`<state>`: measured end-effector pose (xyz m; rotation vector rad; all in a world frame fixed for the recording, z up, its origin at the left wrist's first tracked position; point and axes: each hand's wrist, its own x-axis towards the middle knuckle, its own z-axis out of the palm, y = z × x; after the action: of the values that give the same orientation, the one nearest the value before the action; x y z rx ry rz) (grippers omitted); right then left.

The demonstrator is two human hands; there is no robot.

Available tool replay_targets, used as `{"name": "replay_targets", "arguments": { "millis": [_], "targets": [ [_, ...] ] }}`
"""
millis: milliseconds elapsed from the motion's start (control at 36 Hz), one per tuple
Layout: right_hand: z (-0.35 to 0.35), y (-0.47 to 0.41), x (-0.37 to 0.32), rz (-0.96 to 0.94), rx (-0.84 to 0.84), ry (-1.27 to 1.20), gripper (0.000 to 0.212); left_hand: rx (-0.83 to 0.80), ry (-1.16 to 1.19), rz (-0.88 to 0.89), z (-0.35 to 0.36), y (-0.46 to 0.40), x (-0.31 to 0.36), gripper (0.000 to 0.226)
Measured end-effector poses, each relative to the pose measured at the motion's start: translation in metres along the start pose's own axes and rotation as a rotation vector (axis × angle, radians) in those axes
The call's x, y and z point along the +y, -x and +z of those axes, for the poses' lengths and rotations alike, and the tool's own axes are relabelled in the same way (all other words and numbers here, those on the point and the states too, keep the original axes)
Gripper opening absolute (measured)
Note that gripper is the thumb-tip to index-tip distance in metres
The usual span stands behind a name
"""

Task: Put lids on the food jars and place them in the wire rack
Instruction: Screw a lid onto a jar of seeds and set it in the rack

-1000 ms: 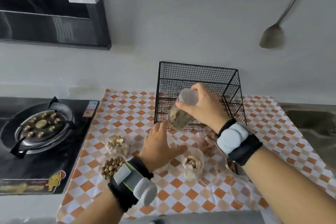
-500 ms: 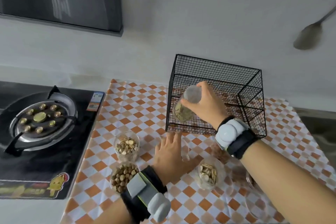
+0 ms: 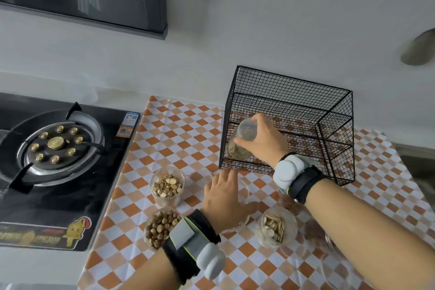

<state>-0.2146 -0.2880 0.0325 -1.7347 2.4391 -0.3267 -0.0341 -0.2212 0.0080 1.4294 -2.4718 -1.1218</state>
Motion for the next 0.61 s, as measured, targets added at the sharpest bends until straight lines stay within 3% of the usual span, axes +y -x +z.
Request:
{"name": "replay_targets", "arguments": {
  "millis": [611],
  "targets": [
    [0.016, -0.002, -0.005, 0.005, -0.063, 0.017, 0.074, -0.003, 0.016, 0.009, 0.001, -0.001, -0.002, 0.094]
  ]
}}
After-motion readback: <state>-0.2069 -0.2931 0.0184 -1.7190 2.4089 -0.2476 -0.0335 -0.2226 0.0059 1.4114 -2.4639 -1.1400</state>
